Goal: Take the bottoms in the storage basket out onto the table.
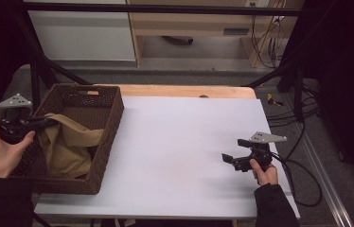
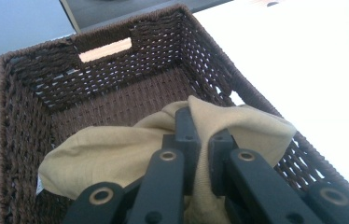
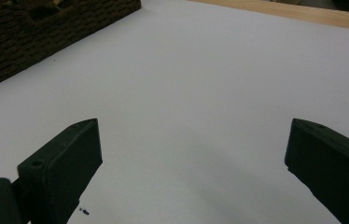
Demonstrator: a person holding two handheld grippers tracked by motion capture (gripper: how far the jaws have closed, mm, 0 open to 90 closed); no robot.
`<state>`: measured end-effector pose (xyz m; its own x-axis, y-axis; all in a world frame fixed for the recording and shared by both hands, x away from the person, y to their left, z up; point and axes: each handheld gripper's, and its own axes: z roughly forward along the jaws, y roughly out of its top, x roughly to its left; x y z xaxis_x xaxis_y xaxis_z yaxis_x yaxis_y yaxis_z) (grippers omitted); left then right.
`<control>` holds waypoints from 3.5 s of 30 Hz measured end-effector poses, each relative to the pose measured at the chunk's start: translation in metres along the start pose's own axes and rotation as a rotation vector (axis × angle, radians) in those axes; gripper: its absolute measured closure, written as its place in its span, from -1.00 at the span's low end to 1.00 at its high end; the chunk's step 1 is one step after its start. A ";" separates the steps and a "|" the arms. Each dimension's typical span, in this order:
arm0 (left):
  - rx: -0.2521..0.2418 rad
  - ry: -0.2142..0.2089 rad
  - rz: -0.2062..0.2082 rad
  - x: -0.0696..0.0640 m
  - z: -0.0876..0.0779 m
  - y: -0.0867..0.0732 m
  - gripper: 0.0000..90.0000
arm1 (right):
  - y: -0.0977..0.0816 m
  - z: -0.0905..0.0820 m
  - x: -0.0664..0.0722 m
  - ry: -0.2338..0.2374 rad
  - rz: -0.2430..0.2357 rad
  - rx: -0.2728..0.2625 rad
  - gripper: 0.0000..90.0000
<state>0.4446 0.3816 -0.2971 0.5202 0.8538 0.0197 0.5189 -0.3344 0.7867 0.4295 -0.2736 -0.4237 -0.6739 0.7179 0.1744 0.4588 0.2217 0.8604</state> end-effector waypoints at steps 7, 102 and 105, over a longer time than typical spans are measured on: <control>-0.003 0.008 0.006 0.001 -0.006 0.007 0.93 | 0.000 -0.001 0.000 0.000 0.000 0.000 -0.90; -0.091 -0.120 0.127 -0.037 -0.059 0.084 0.93 | 0.000 -0.001 0.000 0.001 0.000 0.000 -0.90; -0.091 -0.126 0.133 -0.040 -0.060 0.087 0.93 | 0.000 -0.001 0.000 -0.001 -0.001 0.001 -0.90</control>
<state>0.4284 0.3422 -0.1928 0.6636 0.7461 0.0547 0.3796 -0.3988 0.8348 0.4290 -0.2740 -0.4229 -0.6737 0.7185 0.1728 0.4588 0.2235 0.8600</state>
